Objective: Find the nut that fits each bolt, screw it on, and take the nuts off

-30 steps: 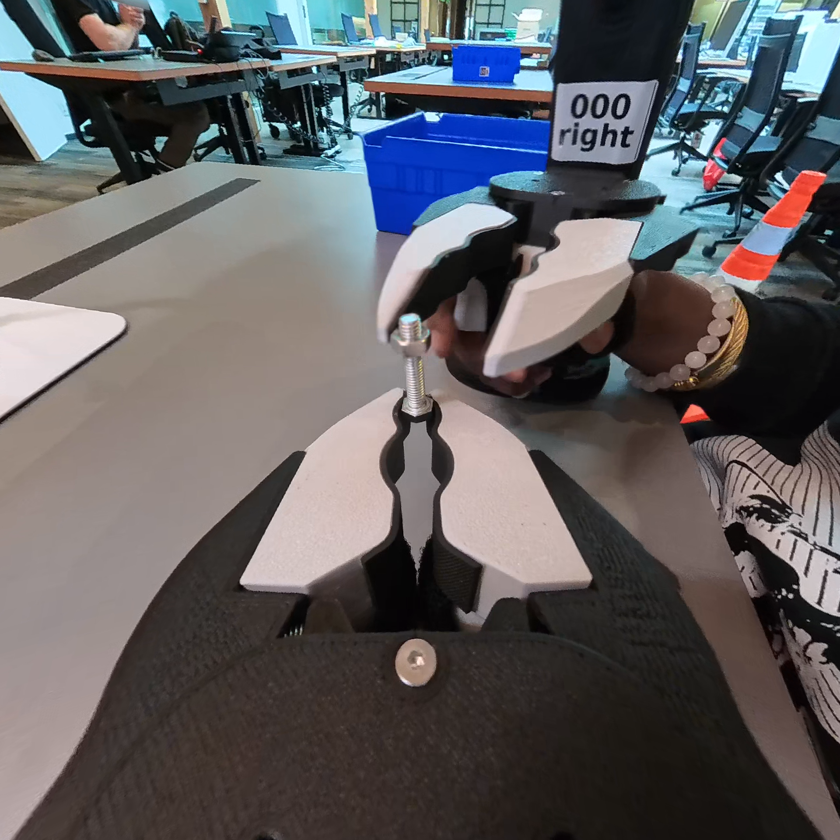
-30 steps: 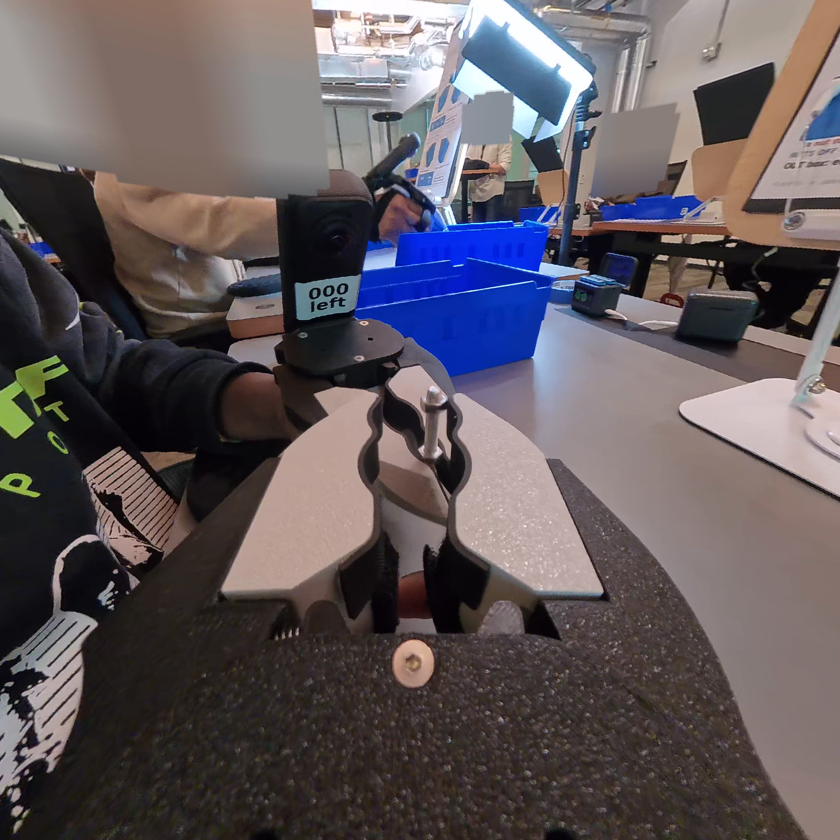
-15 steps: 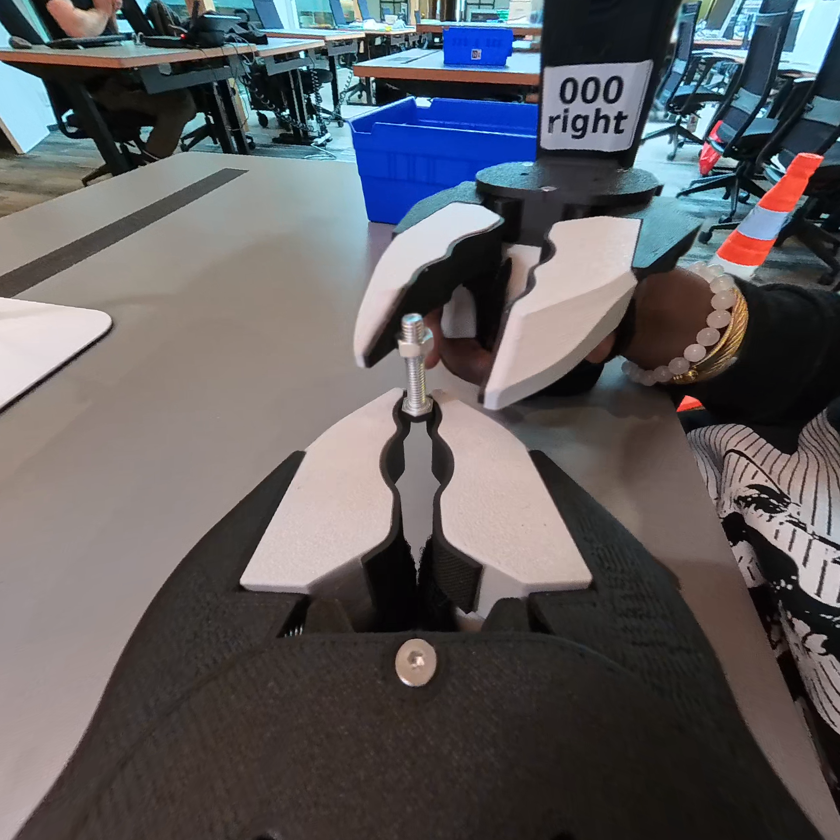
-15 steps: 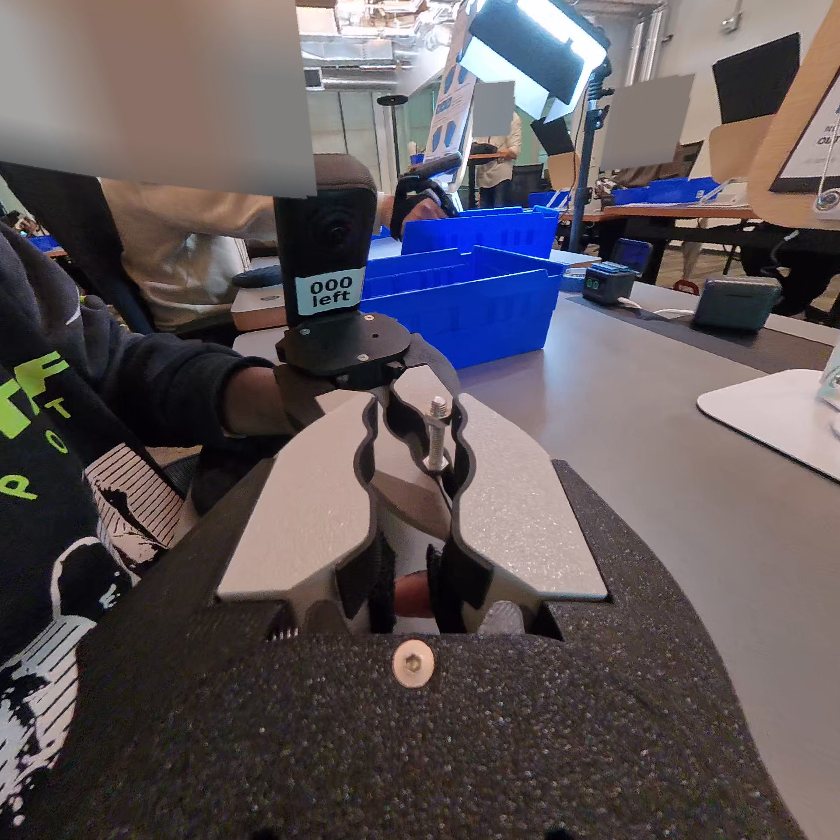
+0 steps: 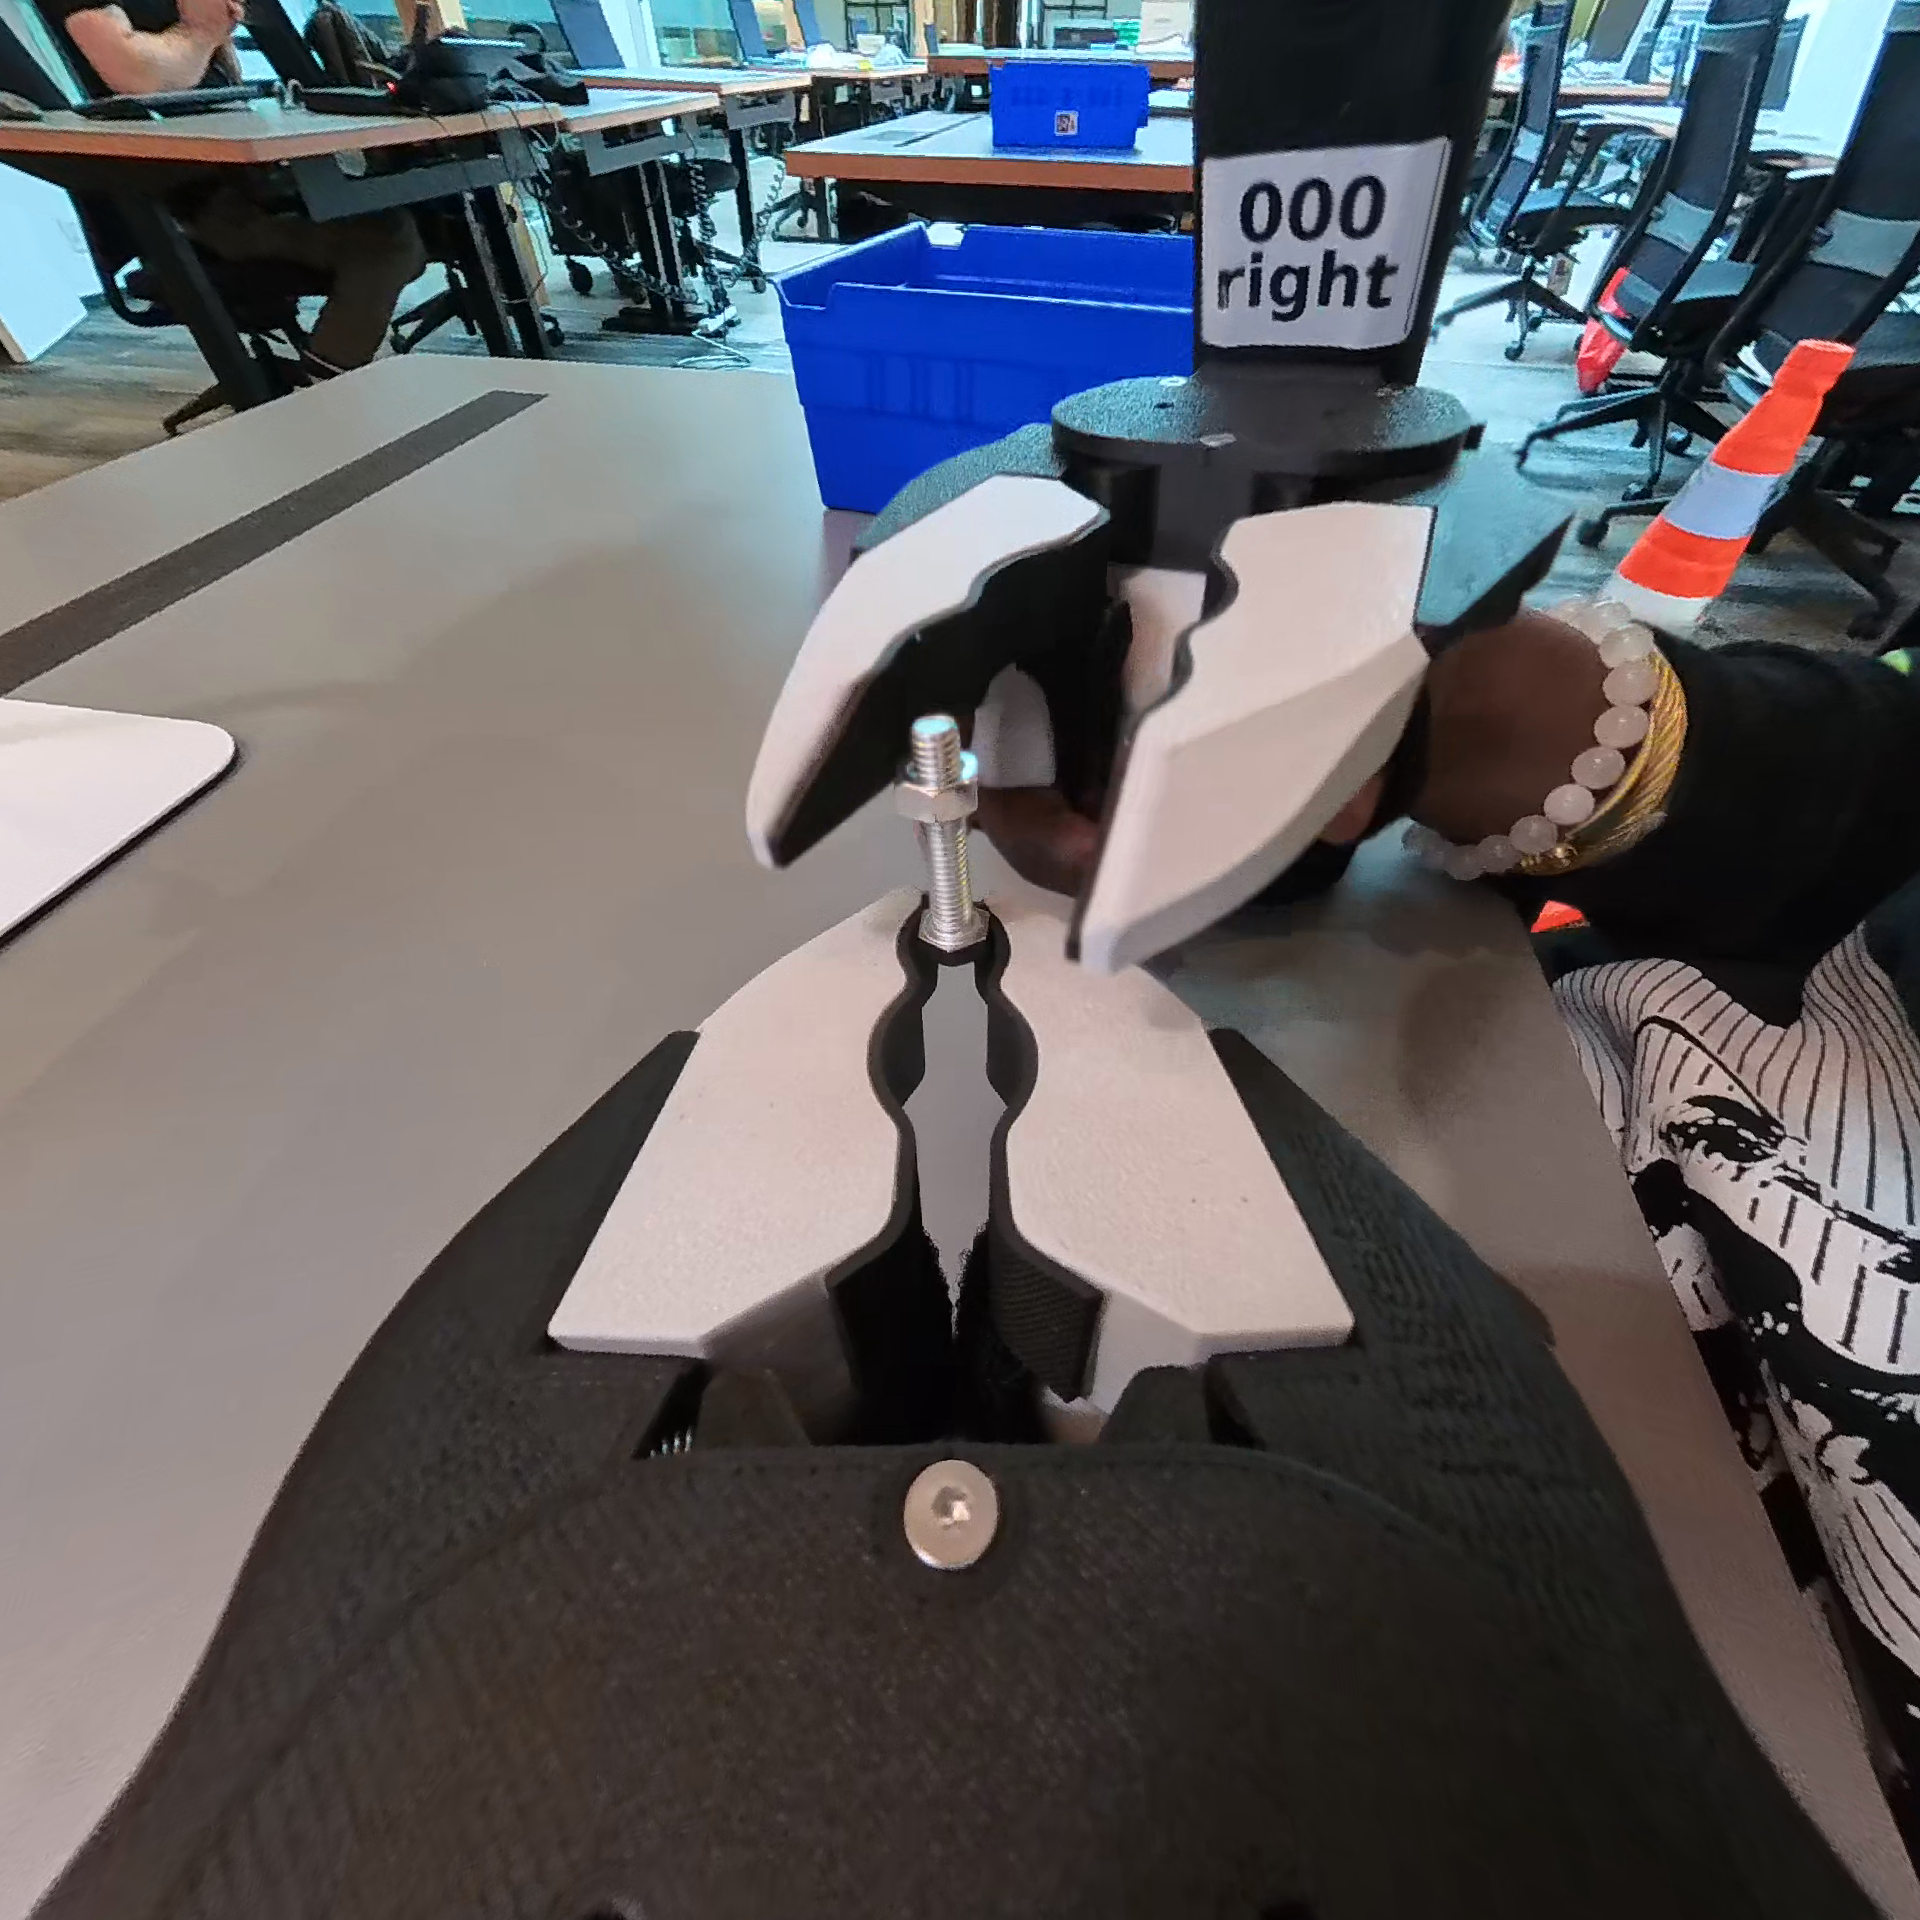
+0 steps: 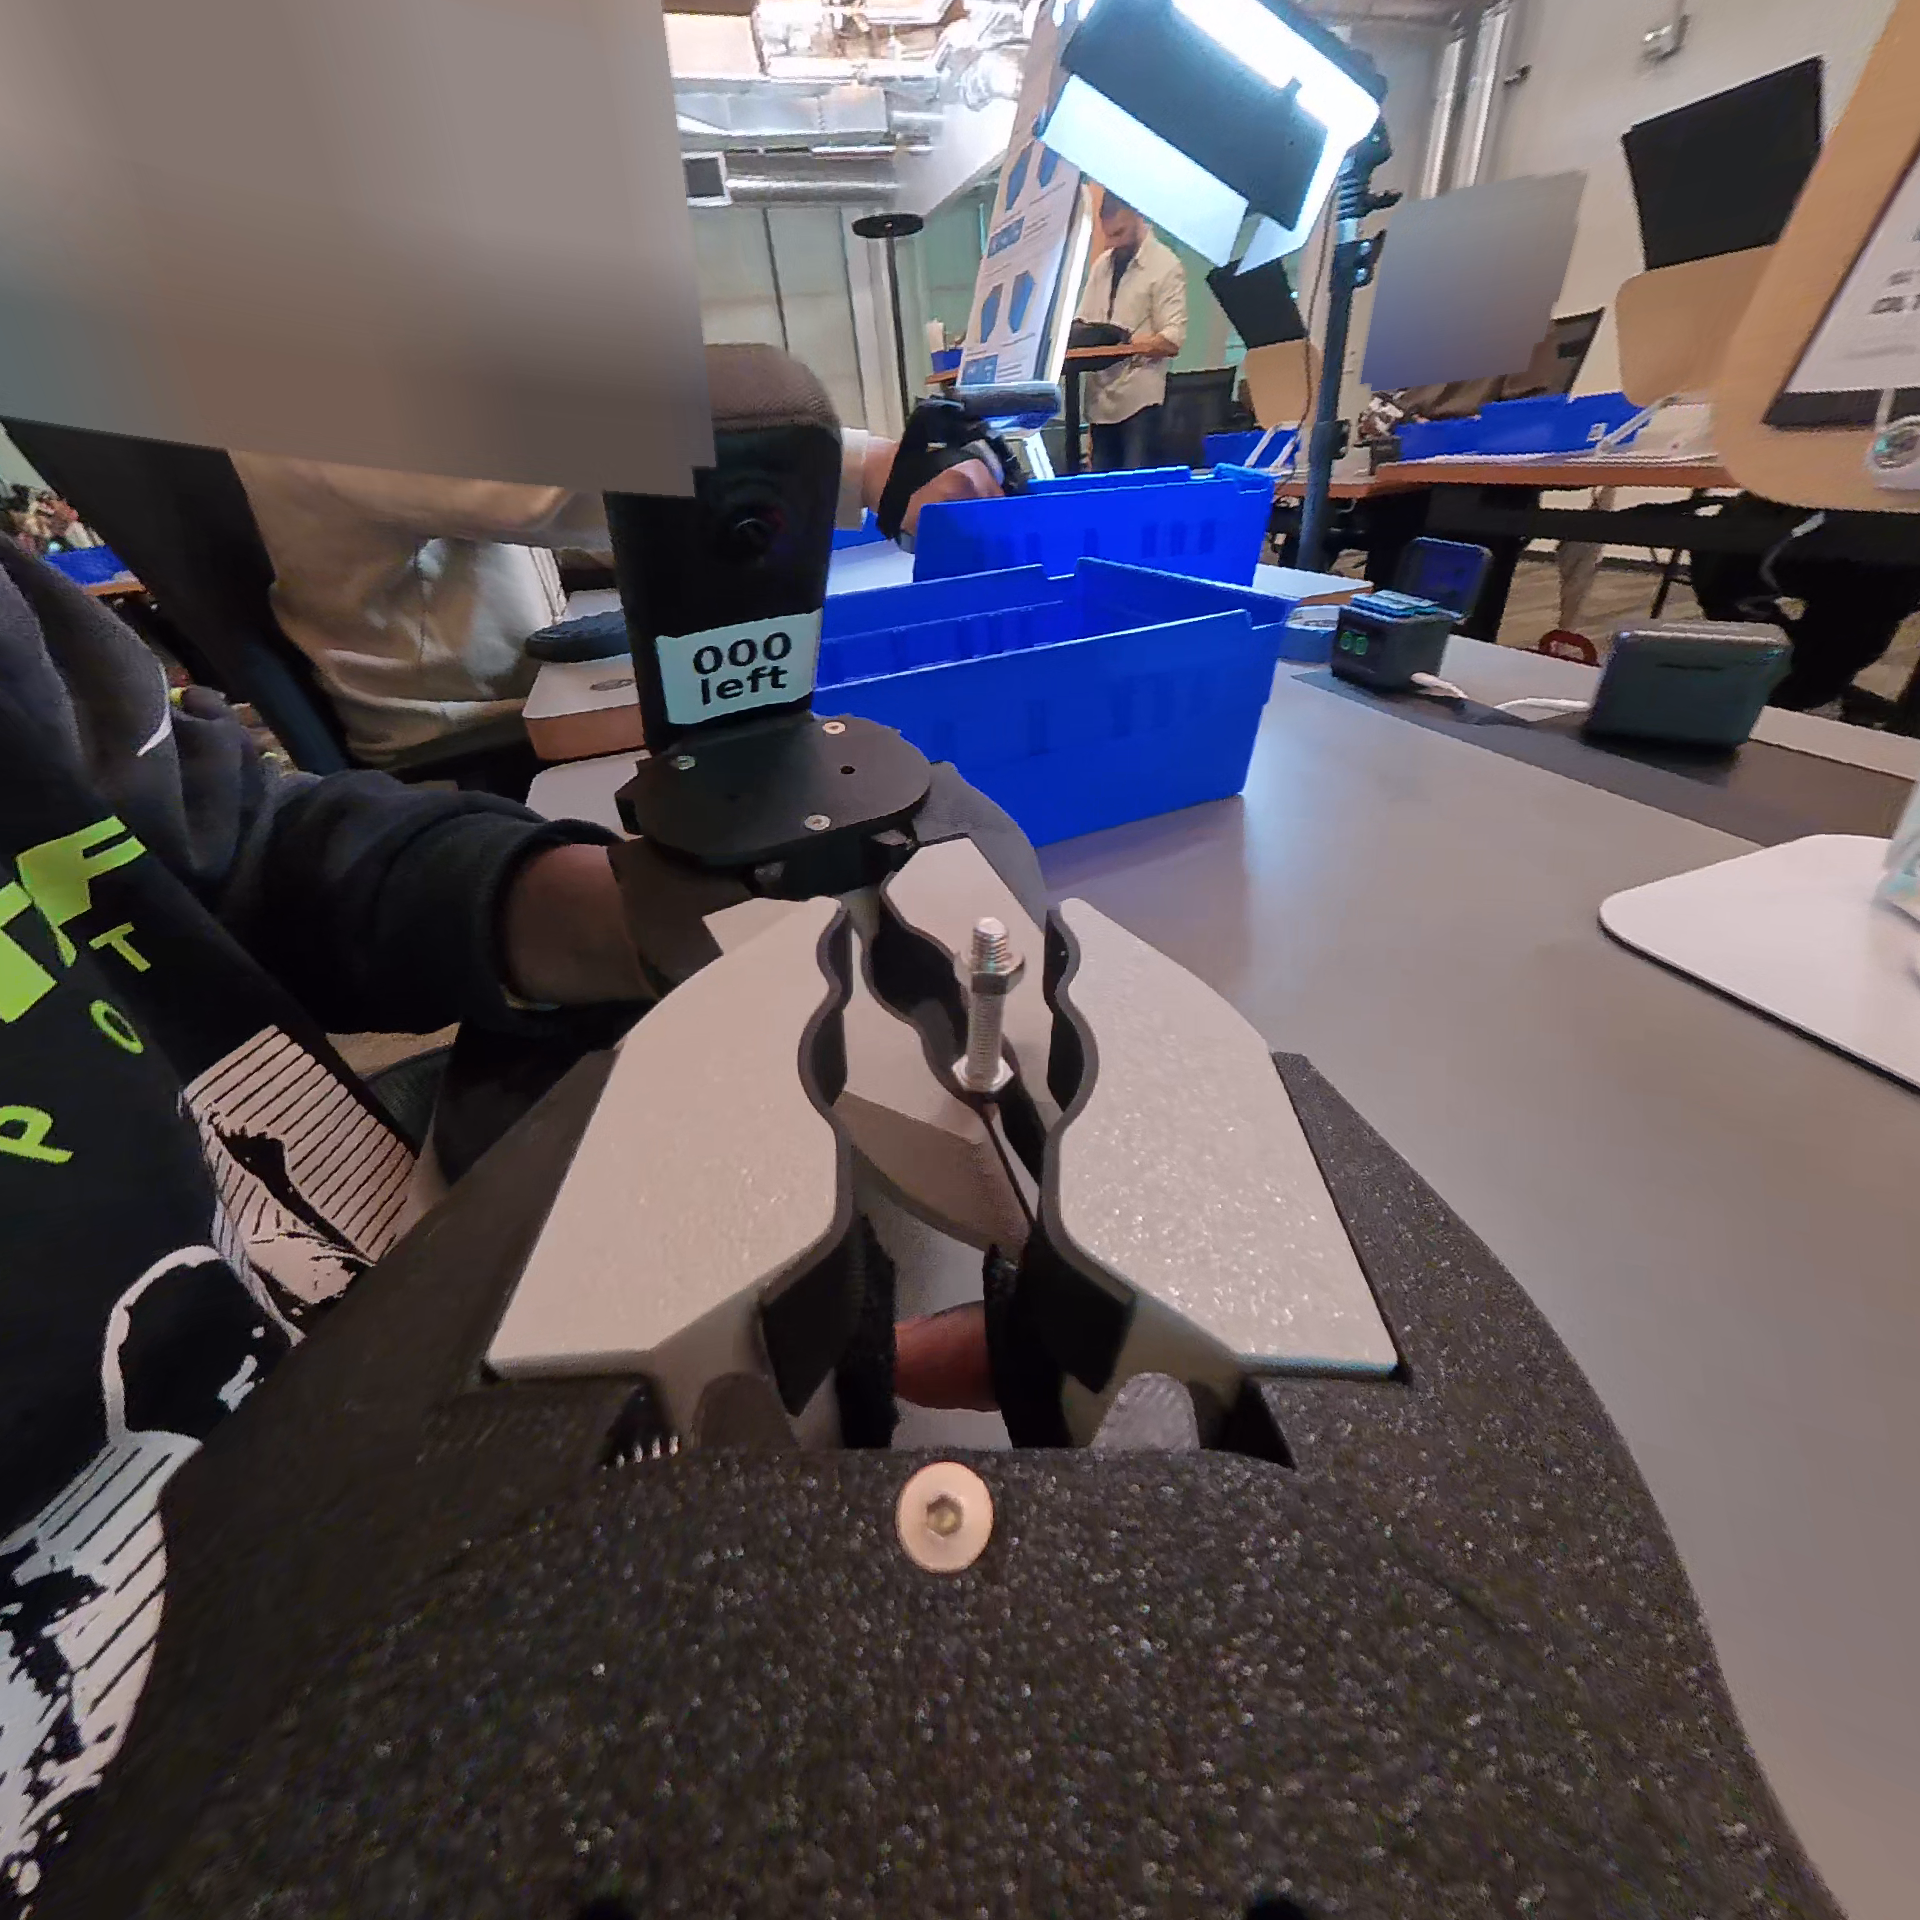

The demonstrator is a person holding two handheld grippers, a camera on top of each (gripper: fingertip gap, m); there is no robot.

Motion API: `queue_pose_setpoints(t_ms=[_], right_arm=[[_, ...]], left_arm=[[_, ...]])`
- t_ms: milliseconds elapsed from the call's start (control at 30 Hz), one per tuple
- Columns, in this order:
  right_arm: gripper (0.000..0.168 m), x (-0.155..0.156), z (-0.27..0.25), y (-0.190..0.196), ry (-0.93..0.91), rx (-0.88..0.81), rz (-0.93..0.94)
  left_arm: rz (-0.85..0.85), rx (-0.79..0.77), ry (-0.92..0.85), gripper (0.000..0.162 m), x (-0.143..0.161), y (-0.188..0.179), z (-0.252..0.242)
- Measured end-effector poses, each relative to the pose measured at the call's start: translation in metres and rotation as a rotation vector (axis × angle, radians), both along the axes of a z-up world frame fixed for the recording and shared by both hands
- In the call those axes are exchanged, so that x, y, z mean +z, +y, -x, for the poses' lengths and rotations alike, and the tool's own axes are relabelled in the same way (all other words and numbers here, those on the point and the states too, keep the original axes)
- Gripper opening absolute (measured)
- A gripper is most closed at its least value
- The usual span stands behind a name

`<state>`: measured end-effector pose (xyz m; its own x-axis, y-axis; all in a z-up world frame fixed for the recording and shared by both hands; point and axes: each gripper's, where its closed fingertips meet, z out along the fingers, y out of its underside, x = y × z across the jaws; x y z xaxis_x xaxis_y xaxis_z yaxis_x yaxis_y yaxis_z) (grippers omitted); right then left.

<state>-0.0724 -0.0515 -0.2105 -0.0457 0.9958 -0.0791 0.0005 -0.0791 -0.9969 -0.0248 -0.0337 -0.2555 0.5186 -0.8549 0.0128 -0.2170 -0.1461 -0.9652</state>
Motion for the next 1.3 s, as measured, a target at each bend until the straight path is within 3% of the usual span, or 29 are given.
queue_pose_setpoints(t_ms=[300, 567, 900, 1100, 1300], right_arm=[[0.019, 0.005, -0.019, 0.009, 0.007, -0.035, 0.014], [0.037, 0.000, 0.004, 0.001, -0.007, -0.005, 0.025], [0.015, 0.004, -0.018, 0.008, 0.001, -0.022, 0.031], [0.033, 0.002, -0.004, 0.006, 0.003, -0.017, 0.036], [0.028, 0.000, -0.005, 0.002, -0.012, 0.000, 0.013]], left_arm=[[0.003, 0.034, -0.018, 0.006, 0.003, 0.004, 0.005], [0.004, -0.015, 0.001, 0.007, 0.000, -0.002, -0.001], [0.007, 0.021, -0.039, 0.007, 0.005, 0.002, 0.004], [0.006, -0.005, -0.011, 0.007, 0.001, -0.001, 0.000], [0.006, 0.024, -0.022, 0.007, 0.003, 0.002, 0.004]])
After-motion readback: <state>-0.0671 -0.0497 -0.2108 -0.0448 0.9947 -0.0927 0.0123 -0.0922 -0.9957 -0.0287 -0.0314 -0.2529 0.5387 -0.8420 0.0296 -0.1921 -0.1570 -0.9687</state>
